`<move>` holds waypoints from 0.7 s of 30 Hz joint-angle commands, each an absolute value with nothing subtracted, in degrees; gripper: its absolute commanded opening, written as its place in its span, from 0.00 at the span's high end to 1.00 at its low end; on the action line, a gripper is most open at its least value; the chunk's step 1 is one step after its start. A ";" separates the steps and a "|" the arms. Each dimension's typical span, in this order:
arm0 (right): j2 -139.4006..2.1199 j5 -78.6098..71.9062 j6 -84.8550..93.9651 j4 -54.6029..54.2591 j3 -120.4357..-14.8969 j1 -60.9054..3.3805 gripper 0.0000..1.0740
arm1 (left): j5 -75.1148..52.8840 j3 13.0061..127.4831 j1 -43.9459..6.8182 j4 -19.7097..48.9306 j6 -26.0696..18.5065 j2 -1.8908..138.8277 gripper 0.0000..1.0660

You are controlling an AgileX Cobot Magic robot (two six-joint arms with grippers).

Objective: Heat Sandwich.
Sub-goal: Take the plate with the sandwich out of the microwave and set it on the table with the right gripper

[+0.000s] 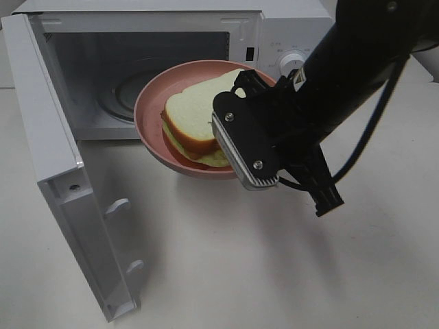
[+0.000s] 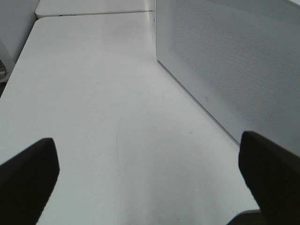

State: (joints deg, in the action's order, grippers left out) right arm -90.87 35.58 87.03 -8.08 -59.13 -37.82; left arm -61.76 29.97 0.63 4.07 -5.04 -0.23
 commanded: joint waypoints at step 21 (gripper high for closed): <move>-69.21 37.24 75.23 -2.23 -40.74 -37.59 1.00 | -61.19 29.68 0.80 4.07 -4.76 -0.63 0.06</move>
State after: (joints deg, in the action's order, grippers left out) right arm -71.05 37.99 77.12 -3.55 -41.42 -37.82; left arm -61.76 29.97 0.63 4.07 -5.04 -0.23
